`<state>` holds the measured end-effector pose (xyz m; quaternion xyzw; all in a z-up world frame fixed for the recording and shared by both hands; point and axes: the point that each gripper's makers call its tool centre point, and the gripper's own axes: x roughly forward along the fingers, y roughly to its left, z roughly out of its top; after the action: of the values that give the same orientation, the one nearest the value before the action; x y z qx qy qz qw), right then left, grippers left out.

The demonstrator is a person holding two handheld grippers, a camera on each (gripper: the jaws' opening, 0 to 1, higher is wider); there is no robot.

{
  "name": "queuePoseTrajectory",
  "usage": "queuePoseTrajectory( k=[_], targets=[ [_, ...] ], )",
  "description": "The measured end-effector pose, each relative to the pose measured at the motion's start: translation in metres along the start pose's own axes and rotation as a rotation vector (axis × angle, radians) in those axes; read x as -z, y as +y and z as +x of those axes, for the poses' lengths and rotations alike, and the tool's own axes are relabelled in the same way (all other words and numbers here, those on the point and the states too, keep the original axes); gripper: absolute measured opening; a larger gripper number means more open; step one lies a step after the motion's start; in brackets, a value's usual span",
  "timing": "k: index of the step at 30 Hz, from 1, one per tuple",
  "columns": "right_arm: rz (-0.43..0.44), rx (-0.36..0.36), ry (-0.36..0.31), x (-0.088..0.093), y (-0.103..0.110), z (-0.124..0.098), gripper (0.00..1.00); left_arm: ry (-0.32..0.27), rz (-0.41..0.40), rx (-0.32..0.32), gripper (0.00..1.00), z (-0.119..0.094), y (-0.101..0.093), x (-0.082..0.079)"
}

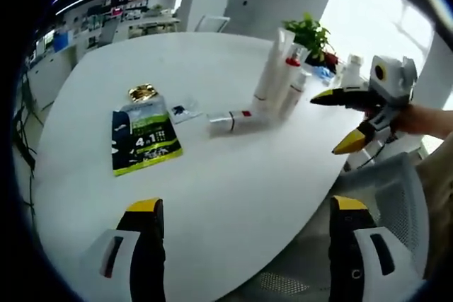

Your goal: Arrange the skincare products in the storage area until every visible bottle or jar stands upright without overlapping.

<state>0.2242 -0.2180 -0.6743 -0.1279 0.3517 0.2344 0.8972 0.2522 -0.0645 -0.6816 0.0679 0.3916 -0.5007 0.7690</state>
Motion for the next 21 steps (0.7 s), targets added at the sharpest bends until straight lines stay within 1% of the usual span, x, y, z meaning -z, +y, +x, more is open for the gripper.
queuePoseTrajectory(
  k=[2, 4, 9, 12, 16, 18, 20, 21],
  targets=[
    [-0.057, -0.02, 0.038, -0.001, 0.001, 0.009, 0.73, -0.002, -0.005, 0.0, 0.96, 0.001, 0.002, 0.0],
    [-0.109, -0.041, 0.072, -0.002, 0.0, 0.018, 0.72, -0.006, -0.021, 0.001, 0.96, 0.002, 0.005, 0.0],
    [-0.146, -0.081, 0.129, -0.004, -0.004, 0.038, 0.68, -0.015, -0.041, 0.001, 0.95, 0.003, 0.009, 0.0],
    [-0.173, -0.094, 0.179, -0.002, -0.008, 0.049, 0.67, -0.015, -0.053, 0.003, 0.95, 0.004, 0.012, 0.003],
    [-0.26, -0.105, 0.256, -0.002, -0.012, 0.061, 0.65, -0.025, -0.088, 0.007, 0.95, 0.006, 0.016, 0.003],
    [-0.281, -0.111, 0.287, -0.004, -0.013, 0.068, 0.65, -0.022, -0.089, 0.014, 0.95, 0.008, 0.015, 0.004],
    [-0.325, -0.112, 0.317, -0.005, -0.016, 0.073, 0.65, -0.016, -0.082, 0.019, 0.95, 0.01, 0.014, 0.005],
    [-0.321, -0.109, 0.321, -0.007, -0.017, 0.078, 0.66, -0.017, -0.085, 0.022, 0.95, 0.011, 0.013, 0.004]
  ],
)
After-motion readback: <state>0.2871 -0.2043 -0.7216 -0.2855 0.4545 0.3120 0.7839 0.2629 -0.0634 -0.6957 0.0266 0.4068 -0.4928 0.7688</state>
